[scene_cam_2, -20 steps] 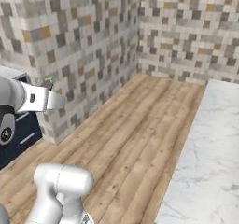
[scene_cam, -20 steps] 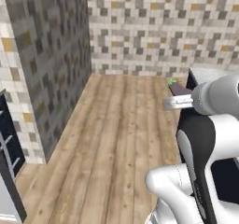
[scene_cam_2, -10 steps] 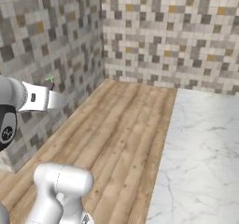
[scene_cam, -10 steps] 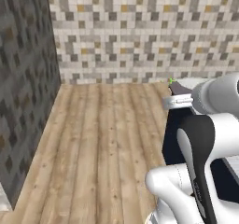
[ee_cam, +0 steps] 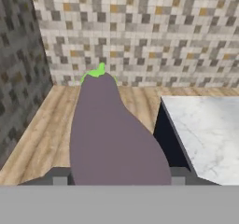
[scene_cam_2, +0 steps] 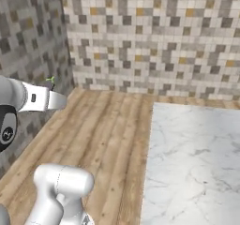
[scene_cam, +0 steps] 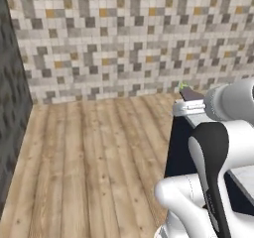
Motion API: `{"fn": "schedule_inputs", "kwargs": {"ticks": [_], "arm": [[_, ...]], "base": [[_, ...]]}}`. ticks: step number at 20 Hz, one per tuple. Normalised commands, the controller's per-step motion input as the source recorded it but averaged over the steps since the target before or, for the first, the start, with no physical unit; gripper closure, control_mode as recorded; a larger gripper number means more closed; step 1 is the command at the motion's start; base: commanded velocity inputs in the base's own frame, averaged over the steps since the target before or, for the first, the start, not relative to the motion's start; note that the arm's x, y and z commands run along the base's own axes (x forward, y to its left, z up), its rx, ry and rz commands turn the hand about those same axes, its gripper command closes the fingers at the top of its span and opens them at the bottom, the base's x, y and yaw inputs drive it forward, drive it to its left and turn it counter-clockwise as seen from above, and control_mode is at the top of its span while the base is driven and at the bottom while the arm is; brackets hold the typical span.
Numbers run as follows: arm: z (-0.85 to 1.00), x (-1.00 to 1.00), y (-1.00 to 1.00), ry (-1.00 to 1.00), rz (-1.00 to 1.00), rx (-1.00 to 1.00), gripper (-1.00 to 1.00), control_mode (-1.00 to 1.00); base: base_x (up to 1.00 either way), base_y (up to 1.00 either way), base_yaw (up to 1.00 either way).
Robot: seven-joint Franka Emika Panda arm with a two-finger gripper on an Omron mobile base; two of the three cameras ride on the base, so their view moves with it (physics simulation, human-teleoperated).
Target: Gather the eggplant and lime from the fridge and place them on a tray on the dining counter. Then gather the chicken drumsticks from the fridge and place them on the other tray.
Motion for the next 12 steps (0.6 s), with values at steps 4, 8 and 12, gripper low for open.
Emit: {"fn": "schedule_inputs", "kwargs": {"ticks": [4,8,12], "arm": [[0.00,0.00,0.00,0.00,0.00,0.00,1.00,1.00],[0.00,0.00,0.00,0.00,0.00,0.00,1.00,1.00],[0.00,0.00,0.00,0.00,0.00,0.00,1.00,1.00]], "base": [[0.91,0.00,-0.27],[0.87,0.17,-0.24],[0.68,0.43,-0.24]]}}
